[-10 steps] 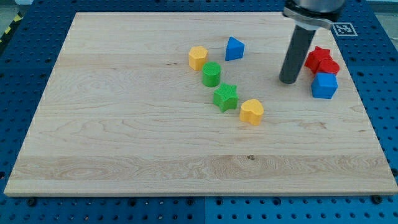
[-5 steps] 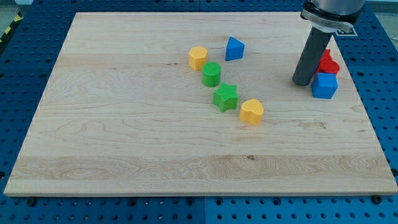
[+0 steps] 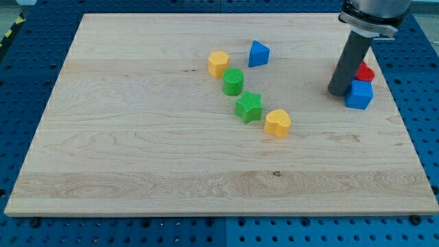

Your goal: Slightly push the blue cube towards the right

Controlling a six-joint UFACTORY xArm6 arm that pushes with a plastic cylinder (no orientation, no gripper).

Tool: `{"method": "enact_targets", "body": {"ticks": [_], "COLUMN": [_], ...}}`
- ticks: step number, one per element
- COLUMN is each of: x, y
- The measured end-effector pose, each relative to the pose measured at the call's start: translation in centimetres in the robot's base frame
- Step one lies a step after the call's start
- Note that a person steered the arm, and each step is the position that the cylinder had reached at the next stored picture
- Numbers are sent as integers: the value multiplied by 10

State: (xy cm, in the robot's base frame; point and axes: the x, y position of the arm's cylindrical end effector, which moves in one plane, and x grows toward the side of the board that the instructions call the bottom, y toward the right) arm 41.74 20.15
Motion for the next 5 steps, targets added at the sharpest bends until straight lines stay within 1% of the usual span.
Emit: {"method": "enact_targets", "body": {"ticks": [5], "x": [2], "y": [7]}}
